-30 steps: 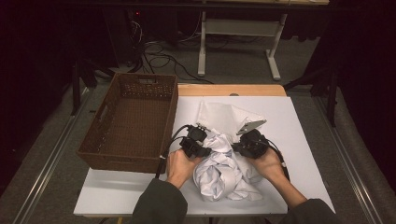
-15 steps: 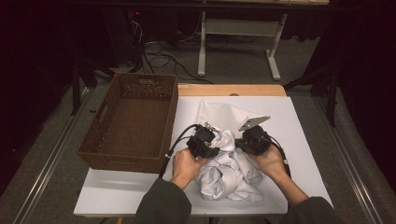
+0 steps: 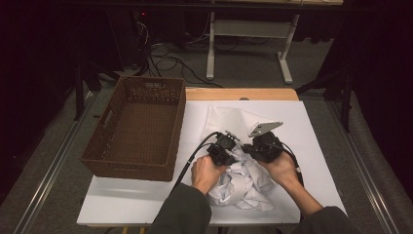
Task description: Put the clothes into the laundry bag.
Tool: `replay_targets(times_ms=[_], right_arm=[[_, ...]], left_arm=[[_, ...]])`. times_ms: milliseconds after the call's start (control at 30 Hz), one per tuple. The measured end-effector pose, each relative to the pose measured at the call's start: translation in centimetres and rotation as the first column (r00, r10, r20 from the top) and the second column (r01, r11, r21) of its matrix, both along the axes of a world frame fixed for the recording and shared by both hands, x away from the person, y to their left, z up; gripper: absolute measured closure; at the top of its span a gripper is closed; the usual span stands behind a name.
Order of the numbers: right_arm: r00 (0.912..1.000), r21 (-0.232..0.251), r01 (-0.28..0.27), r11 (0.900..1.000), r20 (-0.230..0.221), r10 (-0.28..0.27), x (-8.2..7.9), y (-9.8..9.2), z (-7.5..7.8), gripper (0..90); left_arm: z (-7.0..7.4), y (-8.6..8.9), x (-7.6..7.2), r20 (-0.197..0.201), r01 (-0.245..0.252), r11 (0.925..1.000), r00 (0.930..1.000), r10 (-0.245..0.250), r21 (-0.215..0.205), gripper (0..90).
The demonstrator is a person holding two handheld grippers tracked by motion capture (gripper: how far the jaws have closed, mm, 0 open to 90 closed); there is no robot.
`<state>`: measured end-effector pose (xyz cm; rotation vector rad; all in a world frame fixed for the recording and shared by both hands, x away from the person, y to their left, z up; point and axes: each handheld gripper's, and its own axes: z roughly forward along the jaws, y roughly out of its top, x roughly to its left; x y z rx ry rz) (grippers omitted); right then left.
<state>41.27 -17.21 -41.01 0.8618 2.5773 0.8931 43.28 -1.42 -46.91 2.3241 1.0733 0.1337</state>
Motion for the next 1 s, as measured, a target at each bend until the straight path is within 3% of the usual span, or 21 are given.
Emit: replay_targets(times_ms=[133,267,367,467,567,633,700,767,833,900,1000], right_arm=[[0.9999,-0.012,-0.007,1.0,-0.011,0.007,-0.1,0.2,-0.5,89.5],[0.9997,-0.049,-0.014,0.999,-0.021,0.013,-0.2,0.2,-1.1,89.5],[0.9996,-0.043,-0.007,0.999,-0.028,0.006,0.0,0.1,-1.4,89.4],[0.9995,-0.044,-0.009,0.999,-0.029,0.008,0.0,0.1,-1.5,89.4],[0.9995,-0.046,-0.005,0.999,-0.032,0.004,0.0,0.1,-1.5,89.4],[0.9992,-0.049,-0.005,0.999,-0.039,0.003,0.0,0.1,-1.5,89.4],[0.9992,-0.05,0.001,0.999,-0.039,-0.003,0.0,0.1,-1.6,89.4],[0.9992,-0.052,0.002,0.999,-0.039,-0.004,0.1,0.1,-1.7,89.4],[0.9987,-0.051,0.013,0.999,-0.049,-0.016,0.1,-0.1,-1.9,89.4],[0.9982,-0.058,0.012,0.998,-0.058,-0.015,0.3,-0.3,-2.2,89.4],[0.9968,-0.064,0.016,0.998,-0.077,-0.021,0.7,-0.1,-2.5,89.4]], left_arm=[[0.2,0.4,-0.1,0.017,-0.023,0.9997,0.9996,0.022,0.012,74.6],[1.8,2.2,-1.0,0.028,-0.034,0.9985,0.999,0.033,0.043,50.9],[3.3,3.7,-1.6,0.06,-0.061,0.997,0.9965,0.058,0.048,39.2],[3.9,4.6,-1.6,0.085,-0.077,0.9964,0.9936,0.074,0.035,35.5],[3.4,4.5,-0.9,0.081,-0.088,0.9956,0.993,0.086,0.03,34.3],[2.8,4.2,-0.3,0.097,-0.09,0.9958,0.9914,0.088,0.015,35.4],[2.1,3.7,0.6,0.136,-0.087,0.9961,0.9868,0.088,-0.009,37.7],[1.4,3.3,1.5,0.118,-0.081,0.9951,0.9891,0.087,-0.056,46.6],[0.9,3.1,1.8,0.1,-0.052,0.9938,0.9931,0.062,-0.098,62.5],[0.8,3.0,1.7,0.085,-0.023,0.9927,0.9959,0.033,-0.118,73.6],[1.4,3.4,1.2,0.089,0.014,0.9915,0.996,-0.002,-0.129,82.5]])
